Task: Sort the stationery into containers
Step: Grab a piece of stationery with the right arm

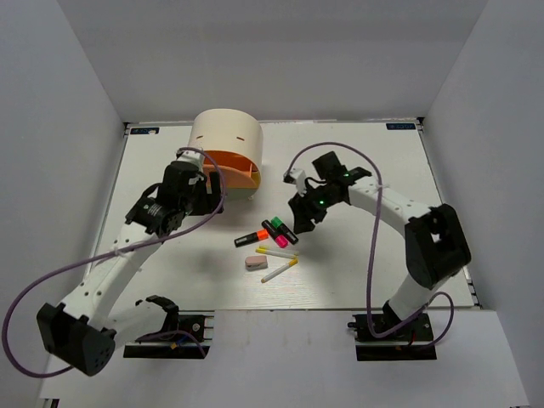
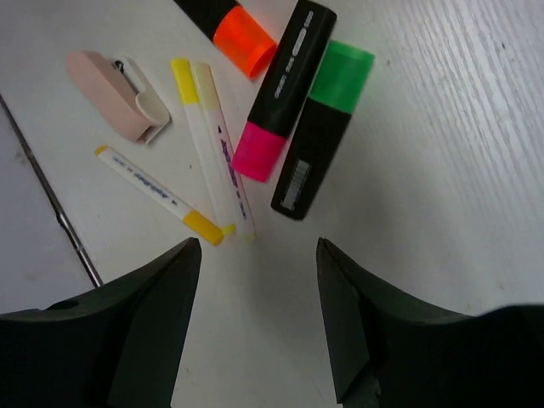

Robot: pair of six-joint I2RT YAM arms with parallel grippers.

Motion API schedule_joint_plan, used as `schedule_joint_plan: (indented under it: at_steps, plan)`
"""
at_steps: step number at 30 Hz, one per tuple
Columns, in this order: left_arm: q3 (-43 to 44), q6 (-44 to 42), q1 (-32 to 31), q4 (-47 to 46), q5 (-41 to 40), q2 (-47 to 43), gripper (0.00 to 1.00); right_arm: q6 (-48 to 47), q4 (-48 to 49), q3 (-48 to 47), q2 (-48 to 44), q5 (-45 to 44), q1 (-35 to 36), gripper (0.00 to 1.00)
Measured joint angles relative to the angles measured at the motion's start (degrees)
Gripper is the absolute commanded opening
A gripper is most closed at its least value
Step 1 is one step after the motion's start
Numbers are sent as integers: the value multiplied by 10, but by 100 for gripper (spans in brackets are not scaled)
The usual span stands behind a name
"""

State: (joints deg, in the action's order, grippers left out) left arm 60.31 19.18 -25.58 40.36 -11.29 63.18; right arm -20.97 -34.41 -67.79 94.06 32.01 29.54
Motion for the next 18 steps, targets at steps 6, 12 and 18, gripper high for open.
schedule_joint_plan:
  at_steps: [6,12,18]
  plan:
    - [-51,19,0,17,2,-80,94,87,44,-54,94,-75,58,64]
    - [-83,43,0,35,2,-114,94,139,76,-84,151,-142,76,64]
    - [-84,53,0,35,2,-115,94,168,101,-88,165,-189,92,61]
